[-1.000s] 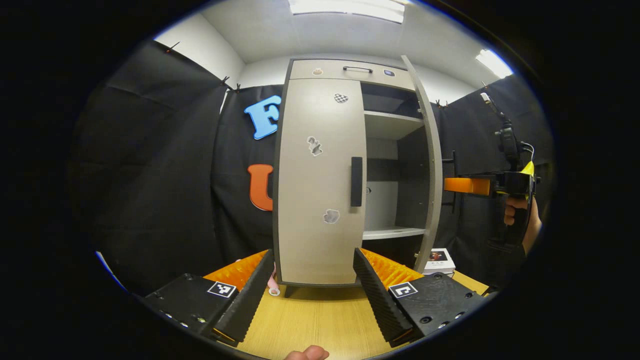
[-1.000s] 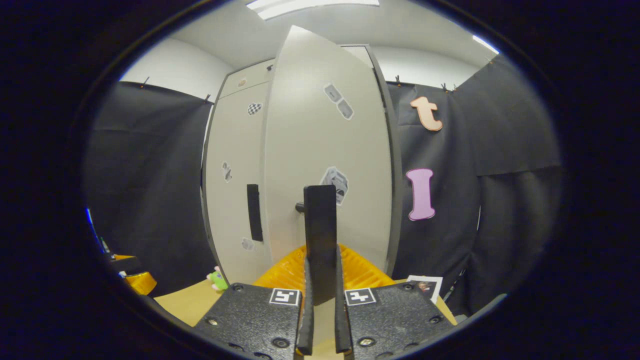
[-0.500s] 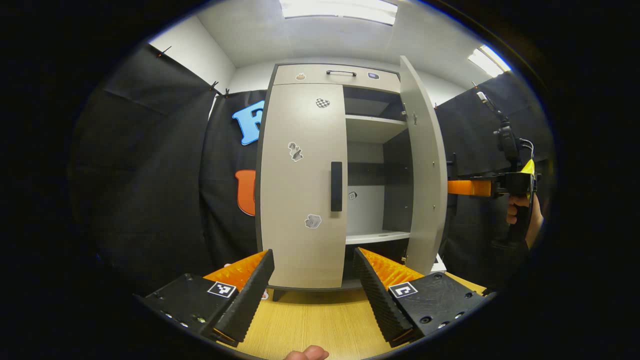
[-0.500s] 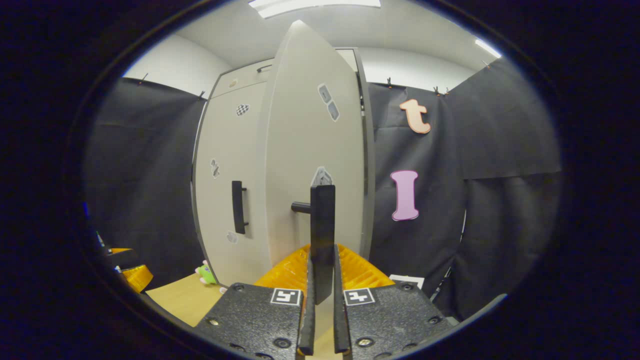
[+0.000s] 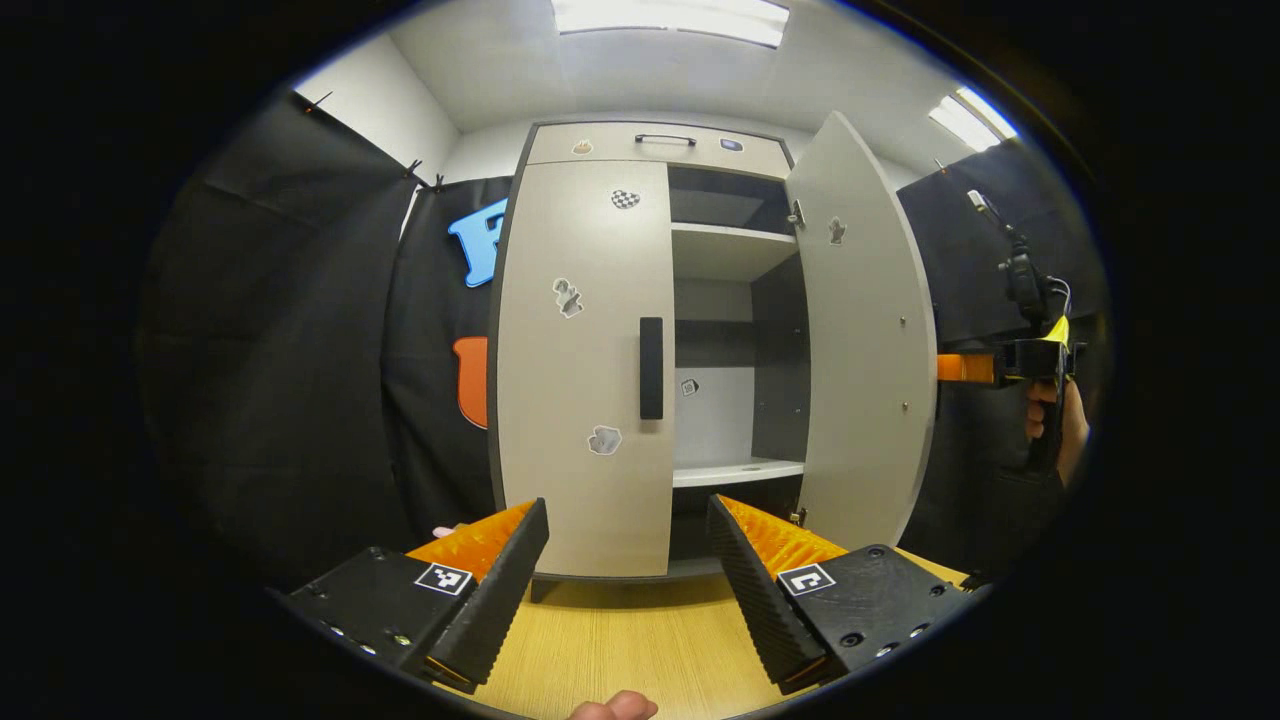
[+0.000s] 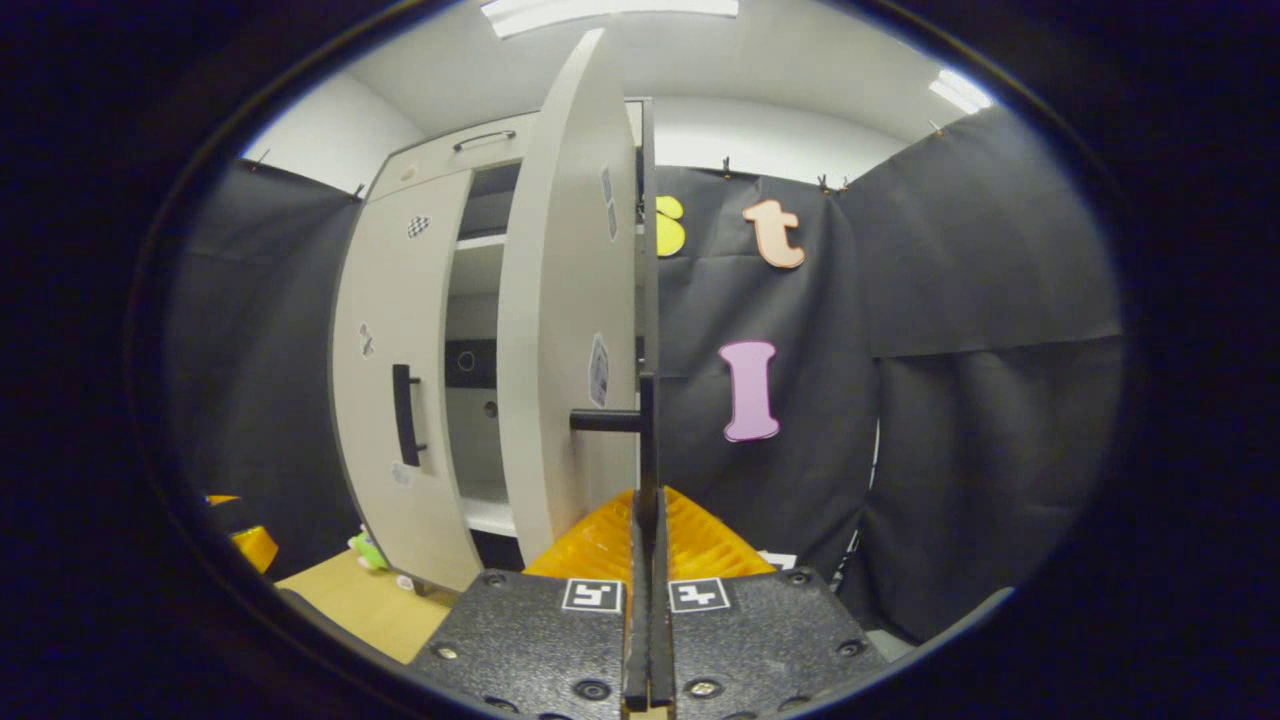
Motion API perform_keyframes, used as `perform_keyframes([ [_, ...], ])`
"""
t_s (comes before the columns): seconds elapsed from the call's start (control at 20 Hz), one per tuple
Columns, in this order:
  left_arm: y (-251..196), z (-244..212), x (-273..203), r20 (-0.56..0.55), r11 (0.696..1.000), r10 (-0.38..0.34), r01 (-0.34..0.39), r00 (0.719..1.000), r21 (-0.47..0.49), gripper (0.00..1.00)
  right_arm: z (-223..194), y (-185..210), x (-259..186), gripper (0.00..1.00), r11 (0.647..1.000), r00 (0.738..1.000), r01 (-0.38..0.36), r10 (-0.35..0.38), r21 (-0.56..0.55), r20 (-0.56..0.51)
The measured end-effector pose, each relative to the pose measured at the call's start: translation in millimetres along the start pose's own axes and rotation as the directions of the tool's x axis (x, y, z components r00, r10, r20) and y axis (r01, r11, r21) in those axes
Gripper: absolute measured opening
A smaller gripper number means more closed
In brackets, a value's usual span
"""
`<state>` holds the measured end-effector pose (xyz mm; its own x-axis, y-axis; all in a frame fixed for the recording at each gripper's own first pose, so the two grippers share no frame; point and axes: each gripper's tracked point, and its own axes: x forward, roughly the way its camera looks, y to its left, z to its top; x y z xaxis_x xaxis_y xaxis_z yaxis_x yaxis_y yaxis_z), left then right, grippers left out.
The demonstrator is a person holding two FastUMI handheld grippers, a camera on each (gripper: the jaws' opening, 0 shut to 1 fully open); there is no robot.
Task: Open the right door of the double-door shoe cabinet with the right hand, and open the left door with the left hand.
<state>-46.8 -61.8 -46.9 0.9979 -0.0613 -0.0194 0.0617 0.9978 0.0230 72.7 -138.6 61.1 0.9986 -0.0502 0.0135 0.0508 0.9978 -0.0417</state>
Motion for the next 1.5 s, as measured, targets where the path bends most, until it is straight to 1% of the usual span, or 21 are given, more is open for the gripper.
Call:
perform_keyframes([
  [0.1, -2, 2, 0, 0.009, 1.0, -0.001, 0.0, 1.0, 0.01, 0.95, 1, -8, 0, 0.04, 1.0, 1.0, 0.0, 0.0, 0.027, 0.011],
  [0.2, -6, 1, 2, 0.009, 1.0, -0.009, 0.009, 1.0, 0.006, 0.95, -1, -8, 1, 0.04, 0.998, 1.0, -0.025, 0.024, 0.057, 0.013],
  [0.25, -6, 2, 2, 0.009, 1.0, -0.011, 0.011, 1.0, 0.002, 0.95, -1, -10, 2, 0.01, 0.999, 1.0, -0.024, 0.023, 0.049, 0.016],
  [0.35, -6, 1, 4, 0.011, 1.0, -0.014, 0.014, 1.0, -0.006, 0.95, -2, -12, -2, 0.04, 1.0, 1.0, -0.006, 0.005, 0.03, 0.012],
  [0.4, -6, -1, 5, 0.009, 1.0, -0.015, 0.015, 1.0, -0.01, 0.95, -1, -11, -11, 0.04, 1.0, 1.0, 0.009, -0.009, 0.024, 0.014],
  [0.5, -4, -4, 5, 0.002, 1.0, -0.01, 0.01, 1.0, -0.015, 0.95, 11, -8, -44, 0.04, 0.999, 0.996, 0.035, -0.036, 0.012, 0.08],
  [0.6, -1, -7, 8, -0.004, 1.0, -0.004, 0.004, 1.0, -0.016, 0.95, 6, 12, -78, 0.04, 1.0, 0.995, 0.014, -0.012, -0.025, 0.097],
  [0.65, 0, -6, 9, -0.003, 1.0, -0.004, 0.004, 1.0, -0.015, 0.95, 1, 25, -89, 0.01, 0.999, 0.996, -0.001, 0.006, -0.047, 0.093],
  [0.7, 2, -6, 10, -0.001, 1.0, -0.003, 0.003, 1.0, -0.011, 0.95, -4, 35, -96, 0.04, 0.999, 0.995, -0.001, 0.006, -0.052, 0.096],
  [0.75, 3, -4, 10, 0.002, 1.0, -0.001, 0.001, 1.0, -0.007, 0.95, -8, 45, -101, 0.04, 0.999, 0.995, -0.003, 0.008, -0.047, 0.103],
  [0.85, 1, -2, 11, 0.007, 1.0, -0.009, 0.009, 1.0, -0.008, 0.95, -21, 71, -100, 0.04, 0.998, 0.995, -0.041, 0.045, -0.048, 0.086],
  [0.95, 0, -1, 11, 0.008, 1.0, -0.014, 0.014, 1.0, -0.012, 0.95, -36, 89, -96, 0.14, 0.995, 0.996, -0.083, 0.085, -0.047, 0.041],
  [1.0, 0, -2, 11, 0.007, 1.0, -0.016, 0.016, 1.0, -0.017, 0.95, -40, 94, -94, 0.31, 0.995, 0.995, -0.089, 0.091, -0.044, 0.029],
  [1.05, -1, -2, 9, 0.005, 1.0, -0.02, 0.02, 1.0, -0.022, 0.95, -43, 95, -91, 0.4, 0.995, 0.996, -0.085, 0.086, -0.043, 0.023],
  [1.1, -1, -2, 8, 0.004, 0.999, -0.023, 0.023, 1.0, -0.025, 0.95, -45, 95, -89, 0.6, 0.996, 0.997, -0.074, 0.075, -0.041, 0.02],
  [1.15, 0, -3, 7, 0.002, 1.0, -0.021, 0.022, 1.0, -0.022, 0.95, -47, 94, -87, 0.6, 0.997, 0.998, -0.064, 0.064, -0.04, 0.017],
  [1.2, 2, -3, 6, -0.001, 1.0, -0.018, 0.018, 1.0, -0.017, 0.95, -51, 95, -84, 0.7, 0.998, 0.998, -0.056, 0.056, -0.039, 0.009],
  [1.25, 3, -4, 5, -0.002, 1.0, -0.014, 0.014, 1.0, -0.014, 0.95, -53, 92, -83, 0.73, 0.998, 0.999, -0.049, 0.049, -0.029, 0.004],
  [1.3, 5, -4, 5, -0.002, 1.0, -0.012, 0.012, 1.0, -0.013, 0.95, -56, 92, -81, 0.83, 0.999, 0.999, -0.044, 0.044, -0.012, 0.001],
  [1.4, 6, -3, 5, -0.002, 1.0, -0.013, 0.013, 1.0, -0.021, 0.95, -61, 97, -77, 0.94, 0.998, 0.998, -0.061, 0.062, 0.028, -0.007],
  [1.5, 5, -1, 7, -0.006, 0.999, -0.023, 0.023, 1.0, -0.043, 0.95, -63, 96, -75, 0.94, 0.996, 0.998, -0.064, 0.065, 0.055, -0.009],
])
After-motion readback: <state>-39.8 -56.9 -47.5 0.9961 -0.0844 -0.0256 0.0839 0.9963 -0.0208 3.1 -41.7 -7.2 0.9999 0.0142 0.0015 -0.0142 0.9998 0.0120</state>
